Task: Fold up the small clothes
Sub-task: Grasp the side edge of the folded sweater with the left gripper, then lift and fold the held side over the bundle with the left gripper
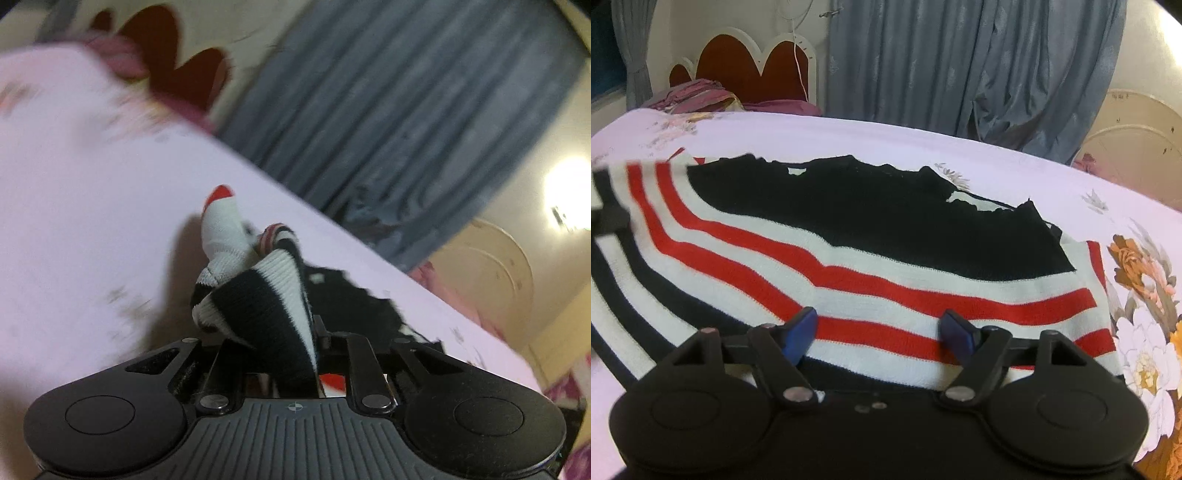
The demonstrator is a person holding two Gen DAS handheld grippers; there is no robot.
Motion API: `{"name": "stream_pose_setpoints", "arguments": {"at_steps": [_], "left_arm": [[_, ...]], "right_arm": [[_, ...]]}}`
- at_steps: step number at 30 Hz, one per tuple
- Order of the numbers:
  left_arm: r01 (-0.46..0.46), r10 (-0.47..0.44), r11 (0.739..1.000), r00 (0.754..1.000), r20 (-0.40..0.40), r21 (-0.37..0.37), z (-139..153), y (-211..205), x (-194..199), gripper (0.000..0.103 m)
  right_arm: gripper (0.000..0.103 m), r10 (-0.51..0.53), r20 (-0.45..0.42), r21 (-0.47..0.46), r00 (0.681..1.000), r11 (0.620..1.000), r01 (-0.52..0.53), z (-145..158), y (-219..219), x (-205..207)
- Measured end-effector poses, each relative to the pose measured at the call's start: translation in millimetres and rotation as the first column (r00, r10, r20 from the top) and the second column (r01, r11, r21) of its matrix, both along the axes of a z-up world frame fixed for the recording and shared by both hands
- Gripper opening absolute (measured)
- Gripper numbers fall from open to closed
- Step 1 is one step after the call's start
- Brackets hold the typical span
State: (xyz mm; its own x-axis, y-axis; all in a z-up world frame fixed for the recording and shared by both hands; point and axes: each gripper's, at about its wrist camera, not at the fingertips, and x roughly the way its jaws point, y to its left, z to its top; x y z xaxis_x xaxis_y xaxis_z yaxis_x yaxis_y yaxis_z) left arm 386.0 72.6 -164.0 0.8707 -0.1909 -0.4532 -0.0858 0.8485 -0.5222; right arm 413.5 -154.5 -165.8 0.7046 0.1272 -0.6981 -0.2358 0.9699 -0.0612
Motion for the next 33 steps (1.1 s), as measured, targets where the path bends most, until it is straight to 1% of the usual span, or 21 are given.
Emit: {"name": "stream_pose_setpoints", "arguments": {"at_steps": [4, 6, 8, 11, 12, 14, 16, 17, 18, 19, 20, 21, 22, 23, 25, 26, 27, 28, 29, 32, 33], "left_arm": [[0.101, -0.106, 0.991, 0.993, 0.059, 0.091, 29, -37, 8, 0.015], [0.165, -0.175, 0.978, 0.981, 0.077, 0.13, 39, -59, 10, 0.015], [0.232, -0.246, 0.961, 0.966, 0.082, 0.153, 45, -86, 14, 0.015], [0.334, -0.354, 0.921, 0.933, 0.07, 0.199, 42, -131, 14, 0.015], [0.369, -0.389, 0.903, 0.919, 0.054, 0.221, 38, -146, 13, 0.015], [0.429, -0.443, 0.866, 0.897, -0.004, 0.255, 23, -173, 11, 0.015], [0.474, -0.478, 0.818, 0.875, -0.073, 0.327, 7, -197, 5, 0.015], [0.475, -0.479, 0.799, 0.873, -0.087, 0.369, 1, -204, 0, 0.015], [0.465, -0.476, 0.79, 0.876, -0.079, 0.4, 0, -206, -8, 0.017], [0.455, -0.475, 0.777, 0.877, -0.07, 0.436, 0, -210, -15, 0.027], [0.462, -0.483, 0.768, 0.872, -0.071, 0.443, 3, -212, -19, 0.035], [0.484, -0.504, 0.759, 0.86, -0.077, 0.436, 6, -214, -24, 0.056], [0.51, -0.53, 0.75, 0.845, -0.08, 0.422, 9, -215, -28, 0.072], [0.529, -0.55, 0.738, 0.831, -0.081, 0.419, 12, -217, -33, 0.074], [0.545, -0.571, 0.72, 0.817, -0.081, 0.429, 20, -222, -45, 0.074], [0.546, -0.571, 0.722, 0.817, -0.08, 0.426, 22, -222, -49, 0.074], [0.539, -0.563, 0.735, 0.823, -0.073, 0.412, 26, -215, -53, 0.074], [0.525, -0.548, 0.753, 0.834, -0.063, 0.396, 29, -205, -57, 0.074], [0.503, -0.526, 0.778, 0.849, -0.049, 0.377, 34, -192, -62, 0.074], [0.422, -0.445, 0.839, 0.895, -0.014, 0.344, 43, -155, -65, 0.074], [0.388, -0.411, 0.86, 0.912, -0.001, 0.333, 47, -141, -67, 0.074]], "right_arm": [[0.073, -0.033, 0.016, 0.068, 0.999, 0.997, 0.032, 15, -24, -4], [0.073, -0.069, 0.022, 0.109, 0.997, 0.992, 0.066, 23, -47, -9], [0.073, -0.111, 0.021, 0.141, 0.994, 0.984, 0.107, 29, -75, -13], [0.073, -0.172, 0.01, 0.155, 0.985, 0.973, 0.169, 35, -115, -18], [0.073, -0.192, 0.005, 0.156, 0.981, 0.97, 0.188, 35, -127, -20], [0.073, -0.235, -0.005, 0.163, 0.972, 0.959, 0.233, 35, -152, -26], [0.073, -0.272, -0.015, 0.177, 0.962, 0.946, 0.27, 35, -171, -30], [0.073, -0.286, -0.021, 0.191, 0.958, 0.94, 0.284, 35, -181, -33], [0.073, -0.294, -0.025, 0.203, 0.956, 0.934, 0.293, 35, -187, -35], [0.073, -0.297, -0.029, 0.219, 0.954, 0.93, 0.296, 36, -192, -36], [0.073, -0.296, -0.031, 0.244, 0.955, 0.924, 0.294, 38, -197, -37], [0.074, -0.29, -0.037, 0.277, 0.956, 0.916, 0.289, 40, -200, -38], [0.074, -0.277, -0.047, 0.316, 0.96, 0.907, 0.278, 42, -201, -37], [0.076, -0.264, -0.058, 0.356, 0.963, 0.896, 0.267, 44, -200, -34], [0.086, -0.219, -0.088, 0.448, 0.972, 0.863, 0.235, 47, -199, -28], [0.089, -0.19, -0.108, 0.482, 0.976, 0.849, 0.219, 47, -196, -23], [0.088, -0.16, -0.13, 0.502, 0.979, 0.84, 0.204, 45, -191, -18], [0.088, -0.132, -0.15, 0.507, 0.98, 0.84, 0.191, 41, -184, -12], [0.086, -0.11, -0.168, 0.502, 0.98, 0.846, 0.182, 38, -177, -8], [0.075, -0.055, -0.232, 0.496, 0.971, 0.852, 0.167, 22, -158, 4], [0.074, -0.049, -0.246, 0.494, 0.968, 0.853, 0.169, 17, -154, 8]]}}
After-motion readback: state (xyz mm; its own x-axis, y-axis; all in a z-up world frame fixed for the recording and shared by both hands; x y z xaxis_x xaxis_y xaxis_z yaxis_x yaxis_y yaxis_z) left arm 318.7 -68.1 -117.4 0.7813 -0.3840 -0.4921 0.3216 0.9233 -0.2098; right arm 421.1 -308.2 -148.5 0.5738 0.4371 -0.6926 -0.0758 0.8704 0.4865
